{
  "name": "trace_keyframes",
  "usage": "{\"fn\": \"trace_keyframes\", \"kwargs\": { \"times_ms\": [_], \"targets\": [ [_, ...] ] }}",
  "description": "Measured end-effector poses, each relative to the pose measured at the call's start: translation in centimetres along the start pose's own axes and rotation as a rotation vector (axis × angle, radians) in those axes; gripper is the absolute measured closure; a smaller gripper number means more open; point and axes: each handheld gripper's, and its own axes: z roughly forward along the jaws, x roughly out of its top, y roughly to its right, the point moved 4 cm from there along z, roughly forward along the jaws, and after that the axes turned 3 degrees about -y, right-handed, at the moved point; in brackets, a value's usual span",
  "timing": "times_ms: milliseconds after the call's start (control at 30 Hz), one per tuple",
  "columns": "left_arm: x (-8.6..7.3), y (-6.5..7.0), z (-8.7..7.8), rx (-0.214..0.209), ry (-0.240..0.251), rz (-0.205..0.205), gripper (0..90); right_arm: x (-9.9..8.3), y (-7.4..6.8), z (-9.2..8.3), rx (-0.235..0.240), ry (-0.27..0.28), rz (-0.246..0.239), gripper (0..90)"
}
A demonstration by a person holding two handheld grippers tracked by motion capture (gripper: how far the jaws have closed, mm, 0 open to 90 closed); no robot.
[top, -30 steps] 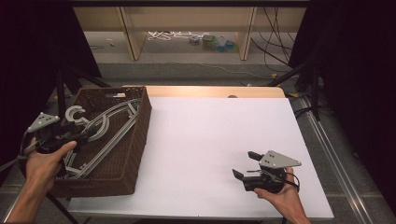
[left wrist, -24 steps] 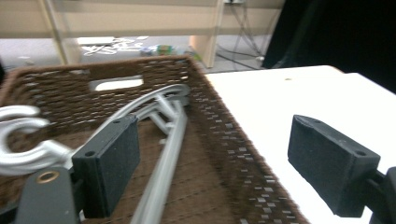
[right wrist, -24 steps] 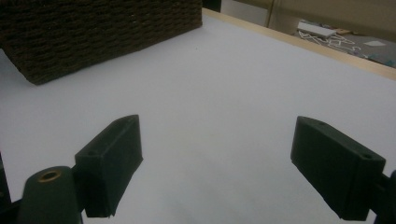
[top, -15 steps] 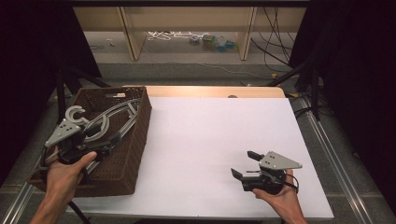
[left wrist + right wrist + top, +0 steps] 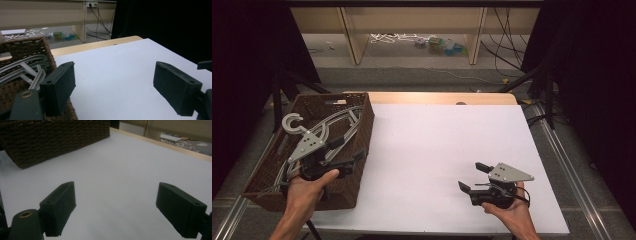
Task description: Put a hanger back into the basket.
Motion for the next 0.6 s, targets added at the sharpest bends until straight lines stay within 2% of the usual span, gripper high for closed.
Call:
{"fn": "trace_keyframes", "kwargs": {
  "times_ms": [67,100,167,300,333,433,533,567,600],
  "targets": [
    [-0.2,0.6,0.3,-0.009,0.007,0.008,17.5,0.0,-0.2,0.1,0.013,0.005,0.023,17.0],
    [-0.3,0.9,0.5,-0.02,0.012,0.011,17.6,0.0,-0.2,-0.1,0.003,-0.009,0.018,17.0],
    [-0.6,1.6,0.7,-0.035,0.007,0.029,17.5,0.1,-0.2,-0.1,0.001,-0.003,0.014,17.0],
    [-0.9,2.3,1.0,-0.054,0.037,0.05,17.4,0.3,-0.3,-0.1,-0.008,0.019,0.009,17.0],
    [-1.5,2.8,1.4,-0.063,0.032,0.065,17.0,0.3,-0.4,-0.2,0.006,0.015,0.019,17.0],
    [-2.4,3.3,1.9,-0.072,0.036,0.068,17.0,0.3,-0.4,-0.2,-0.015,0.02,0.016,17.0],
    [-3.2,3.6,2.4,-0.086,0.036,0.08,17.0,0.2,-0.5,-0.3,-0.003,0.021,0.029,17.0],
    [-3.5,3.7,2.5,-0.091,0.039,0.084,17.0,0.2,-0.5,-0.4,-0.02,0.025,0.025,17.0],
    [-3.6,3.8,2.6,-0.089,0.04,0.095,16.9,0.3,-0.6,-0.4,-0.018,0.037,0.028,17.0]
  ]
}}
